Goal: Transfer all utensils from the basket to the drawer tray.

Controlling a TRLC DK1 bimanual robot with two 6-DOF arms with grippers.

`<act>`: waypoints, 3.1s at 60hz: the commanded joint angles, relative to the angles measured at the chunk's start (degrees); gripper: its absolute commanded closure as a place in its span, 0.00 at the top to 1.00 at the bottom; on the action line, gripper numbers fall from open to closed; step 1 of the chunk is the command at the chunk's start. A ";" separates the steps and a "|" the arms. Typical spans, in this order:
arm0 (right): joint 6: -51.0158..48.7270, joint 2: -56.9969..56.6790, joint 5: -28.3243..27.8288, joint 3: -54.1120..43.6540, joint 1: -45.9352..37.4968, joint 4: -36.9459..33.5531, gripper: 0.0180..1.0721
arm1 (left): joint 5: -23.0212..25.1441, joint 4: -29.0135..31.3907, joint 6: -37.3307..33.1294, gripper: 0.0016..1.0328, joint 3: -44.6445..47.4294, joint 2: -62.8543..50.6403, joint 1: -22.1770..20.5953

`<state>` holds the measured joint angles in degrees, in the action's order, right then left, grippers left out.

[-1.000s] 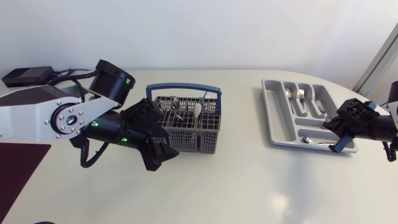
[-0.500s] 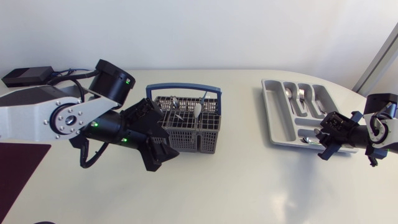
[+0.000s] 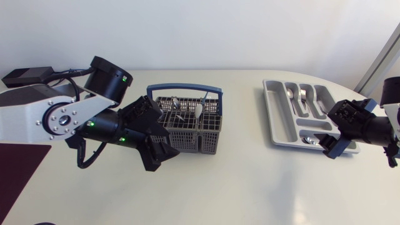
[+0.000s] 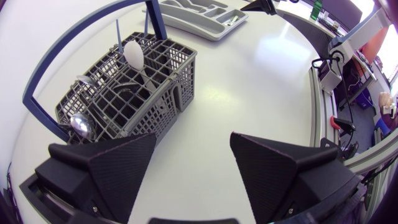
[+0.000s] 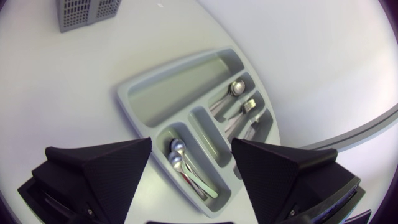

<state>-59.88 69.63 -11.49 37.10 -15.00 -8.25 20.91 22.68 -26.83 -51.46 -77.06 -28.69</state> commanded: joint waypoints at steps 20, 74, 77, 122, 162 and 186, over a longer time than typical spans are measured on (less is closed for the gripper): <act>35.71 -3.97 0.50 8.86 28.80 -14.25 0.90 | -0.08 0.53 0.73 0.81 -0.13 0.77 -0.32; 67.88 24.95 4.10 26.09 50.69 2.45 0.70 | 1.51 -4.31 -3.93 0.81 -2.41 -7.93 4.25; 68.40 26.09 5.07 26.18 50.60 3.33 0.68 | 1.51 -4.66 -4.11 0.81 -2.68 -8.37 4.43; 73.76 31.45 10.96 24.42 51.57 13.44 0.47 | 2.38 -9.76 -4.81 0.81 -3.12 -12.06 5.48; 71.92 32.68 11.66 24.51 52.53 16.78 0.07 | 2.47 -10.02 -3.40 0.81 -1.98 -10.83 5.48; 65.68 26.70 17.90 17.92 57.90 24.42 0.07 | 2.47 -10.02 -3.23 0.81 -0.57 -9.25 5.75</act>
<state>7.44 98.28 6.39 57.56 41.23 15.20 22.70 13.41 -30.46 -53.28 -87.57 -23.40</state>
